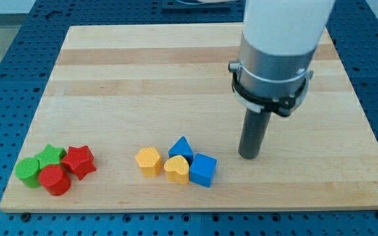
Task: Slide the blue triangle along with blue cube down a bit
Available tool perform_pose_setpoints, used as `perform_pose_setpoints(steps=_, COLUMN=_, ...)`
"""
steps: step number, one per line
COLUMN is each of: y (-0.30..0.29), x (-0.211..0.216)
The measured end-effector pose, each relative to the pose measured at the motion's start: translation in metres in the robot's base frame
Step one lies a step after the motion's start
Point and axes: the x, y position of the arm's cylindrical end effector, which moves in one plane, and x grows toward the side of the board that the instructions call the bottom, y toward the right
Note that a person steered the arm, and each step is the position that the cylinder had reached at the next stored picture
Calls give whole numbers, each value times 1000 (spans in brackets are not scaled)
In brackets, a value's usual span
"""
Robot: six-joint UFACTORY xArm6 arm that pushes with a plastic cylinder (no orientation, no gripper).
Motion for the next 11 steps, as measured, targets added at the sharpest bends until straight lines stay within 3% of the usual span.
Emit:
perform_pose_setpoints(steps=2, y=-47, x=-29)
perform_pose_setpoints(steps=3, y=-101, x=-32)
perform_pose_setpoints(steps=5, y=-154, x=-11)
perform_pose_setpoints(steps=7, y=-146, x=-8)
perform_pose_setpoints(steps=10, y=-69, x=-8)
perform_pose_setpoints(steps=11, y=-86, x=-8)
